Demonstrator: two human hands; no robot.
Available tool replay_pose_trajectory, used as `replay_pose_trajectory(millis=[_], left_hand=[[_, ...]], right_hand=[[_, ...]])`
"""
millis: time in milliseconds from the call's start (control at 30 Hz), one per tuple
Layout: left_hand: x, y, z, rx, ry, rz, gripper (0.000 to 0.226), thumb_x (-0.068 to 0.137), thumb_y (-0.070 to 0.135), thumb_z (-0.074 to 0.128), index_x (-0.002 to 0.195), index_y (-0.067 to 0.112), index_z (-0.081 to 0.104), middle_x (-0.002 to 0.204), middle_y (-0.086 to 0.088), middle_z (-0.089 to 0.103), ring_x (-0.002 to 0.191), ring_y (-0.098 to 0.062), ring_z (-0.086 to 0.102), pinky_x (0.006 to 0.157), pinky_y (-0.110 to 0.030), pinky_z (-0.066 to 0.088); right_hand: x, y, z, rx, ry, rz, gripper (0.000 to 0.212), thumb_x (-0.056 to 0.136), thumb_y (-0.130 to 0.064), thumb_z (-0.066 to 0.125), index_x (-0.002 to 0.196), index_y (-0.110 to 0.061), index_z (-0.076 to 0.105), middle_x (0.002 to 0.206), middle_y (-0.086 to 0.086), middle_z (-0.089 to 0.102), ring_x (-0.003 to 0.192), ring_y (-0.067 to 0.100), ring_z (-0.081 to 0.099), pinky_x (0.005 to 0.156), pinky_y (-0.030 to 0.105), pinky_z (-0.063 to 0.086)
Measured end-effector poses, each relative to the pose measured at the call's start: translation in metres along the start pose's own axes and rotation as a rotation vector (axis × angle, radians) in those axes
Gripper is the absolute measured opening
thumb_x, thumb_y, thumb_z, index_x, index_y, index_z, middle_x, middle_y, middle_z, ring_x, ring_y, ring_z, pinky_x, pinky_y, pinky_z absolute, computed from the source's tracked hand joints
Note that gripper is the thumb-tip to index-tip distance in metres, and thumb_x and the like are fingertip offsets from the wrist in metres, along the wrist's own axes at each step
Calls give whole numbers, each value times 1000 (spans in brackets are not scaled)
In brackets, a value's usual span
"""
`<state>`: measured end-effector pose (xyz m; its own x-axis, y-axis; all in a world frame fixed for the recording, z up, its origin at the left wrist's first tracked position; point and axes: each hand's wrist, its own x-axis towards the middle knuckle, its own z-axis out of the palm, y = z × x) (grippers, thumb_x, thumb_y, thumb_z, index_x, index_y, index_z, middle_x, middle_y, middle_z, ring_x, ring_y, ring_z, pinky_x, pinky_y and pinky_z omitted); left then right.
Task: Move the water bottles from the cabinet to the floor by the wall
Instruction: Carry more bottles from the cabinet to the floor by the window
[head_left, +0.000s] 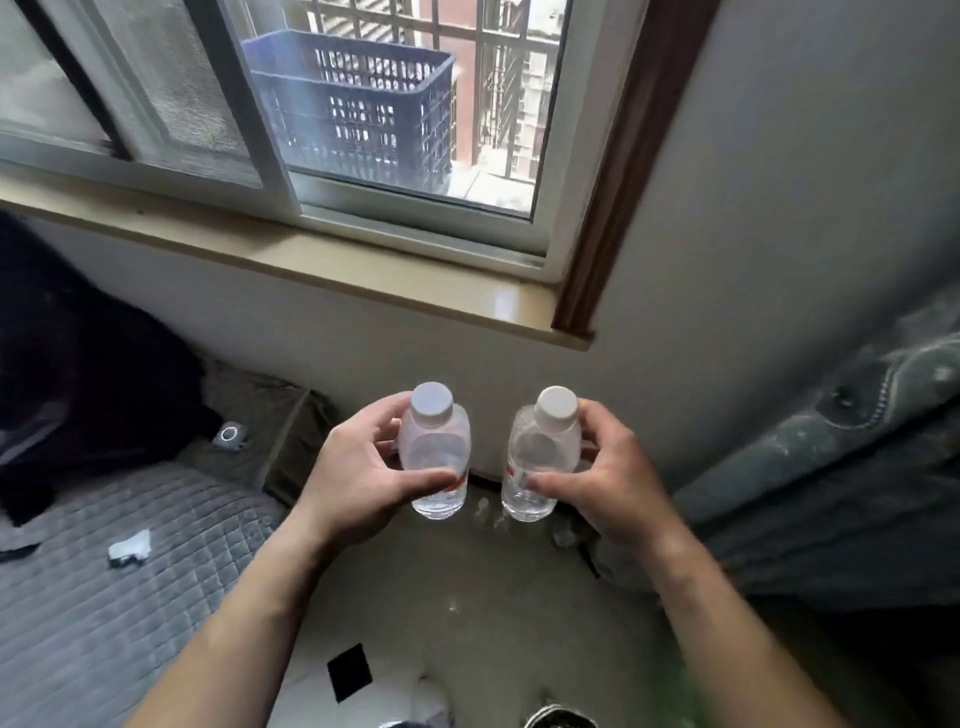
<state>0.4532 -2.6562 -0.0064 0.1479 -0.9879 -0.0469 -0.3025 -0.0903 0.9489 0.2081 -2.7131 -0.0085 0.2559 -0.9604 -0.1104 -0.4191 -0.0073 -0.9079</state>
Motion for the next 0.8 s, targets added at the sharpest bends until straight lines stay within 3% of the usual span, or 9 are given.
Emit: replay_pose_trajectory(millis=[133,267,400,500,600,800], left_hand=[[40,-6,1,15,-21,-24,68,49,36,90,112,40,64,105,15,73,97,-8,70,91,-32,54],[72,-15,11,23,-6,-51,65,53,24,90,110,40,63,106,16,73,100,-6,69,94,-35,54],[100,-28,19,22,-3,-79,65,52,29,90,110,43,64,107,12,73,102,-10,69,96,-40,53],[120,-39,23,30,-12,-100,72,50,32,90,117,31,63,108,11,73,101,-10,69,93,-35,54],[139,-51,24,61,-26,-109,69,52,26,93,114,35,62,107,15,72,99,-7,69,89,-26,53],[172,-104,24,80,-77,-161,64,61,9,92,110,37,61,104,16,71,96,-5,69,81,-20,52]], right_hand=[[41,10,6,-19,-7,8,68,53,-25,88,114,-36,59,103,-12,70,95,2,66,85,29,56],[77,24,7,-29,-36,2,66,57,-17,89,114,-34,60,104,-13,70,95,-1,65,85,24,54],[110,42,10,-32,-69,1,67,58,-19,89,116,-35,58,106,-14,68,97,0,63,85,22,54],[131,56,16,-31,-97,9,66,60,-20,88,116,-34,57,106,-13,67,97,1,63,85,24,54],[150,72,26,-46,-122,17,65,60,-21,87,116,-34,58,105,-14,67,95,4,63,84,27,54],[177,107,58,-49,-107,77,61,59,-20,84,111,-36,57,102,-15,67,94,1,63,82,24,53]])
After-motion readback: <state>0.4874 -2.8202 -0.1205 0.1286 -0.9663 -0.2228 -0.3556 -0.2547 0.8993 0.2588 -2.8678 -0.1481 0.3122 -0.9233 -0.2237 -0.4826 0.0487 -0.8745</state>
